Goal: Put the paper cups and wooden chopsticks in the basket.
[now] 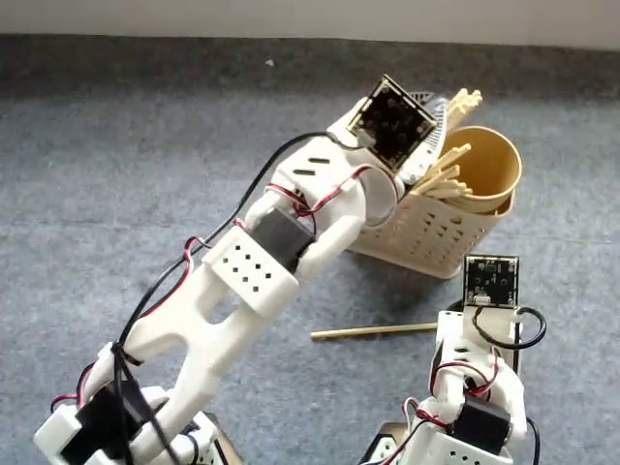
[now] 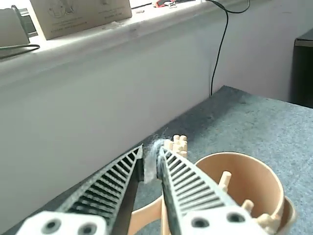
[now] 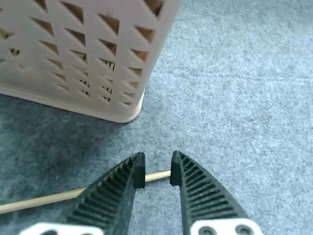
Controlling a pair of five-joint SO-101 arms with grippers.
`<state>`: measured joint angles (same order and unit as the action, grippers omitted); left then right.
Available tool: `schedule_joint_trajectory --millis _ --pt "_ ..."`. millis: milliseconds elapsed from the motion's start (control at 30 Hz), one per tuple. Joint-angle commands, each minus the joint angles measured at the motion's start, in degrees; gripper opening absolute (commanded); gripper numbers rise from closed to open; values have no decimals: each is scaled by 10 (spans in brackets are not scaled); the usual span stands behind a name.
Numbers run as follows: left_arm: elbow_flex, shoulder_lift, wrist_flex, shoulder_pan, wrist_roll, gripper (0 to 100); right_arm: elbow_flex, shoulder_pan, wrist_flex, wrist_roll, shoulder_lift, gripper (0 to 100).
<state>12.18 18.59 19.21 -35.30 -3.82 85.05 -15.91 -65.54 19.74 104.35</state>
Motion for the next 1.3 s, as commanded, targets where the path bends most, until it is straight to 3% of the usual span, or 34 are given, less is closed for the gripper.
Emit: schedule_joint_trajectory --millis 0,100,200,333,433,533,633,767,833,933,1267 --pt "-7 108 69 41 -5 77 -10 -12 -3 4 6 103" --pt "-18 204 146 107 -5 74 -38 -49 -7 25 5 103" --pt "-22 280 207 215 -3 74 -73 -57 -51 76 4 103" --pt "13 309 336 342 -3 73 -120 -57 -87 147 -12 103" --pt "71 308 411 407 -3 74 -192 -49 -97 152 -107 103" --pt "143 308 464 412 -5 76 -277 14 -147 137 -291 103" --pt "212 309 455 412 -2 76 -365 77 -208 72 -503 102" --pt "302 309 370 412 -2 76 -430 98 -227 -69 -692 101" --pt "340 309 332 413 -2 76 -438 61 -227 -104 -738 101" --pt "367 309 302 413 -2 76 -438 34 -222 -249 -797 69" --pt "371 309 302 406 -2 74 -438 110 -81 -499 -1000 68"
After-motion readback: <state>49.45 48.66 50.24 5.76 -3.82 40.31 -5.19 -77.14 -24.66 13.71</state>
